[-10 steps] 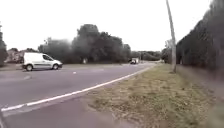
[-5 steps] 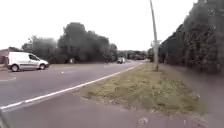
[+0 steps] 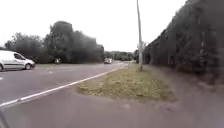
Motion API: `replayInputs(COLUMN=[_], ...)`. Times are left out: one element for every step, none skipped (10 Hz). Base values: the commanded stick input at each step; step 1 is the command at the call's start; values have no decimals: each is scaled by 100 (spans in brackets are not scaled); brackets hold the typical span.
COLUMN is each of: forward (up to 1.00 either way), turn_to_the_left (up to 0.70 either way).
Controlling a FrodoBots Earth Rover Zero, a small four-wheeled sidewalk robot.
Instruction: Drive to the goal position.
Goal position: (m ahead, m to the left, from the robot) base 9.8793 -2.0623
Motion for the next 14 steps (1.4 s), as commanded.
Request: replayInputs(forward=[-100,-100,-100,-100,-100,-100,-100,-100,-100,-100,-100,-100,-68,77], turn_to_the_left=[40,40,40,40,40,40,40,40,40,40,29,11,0,0])
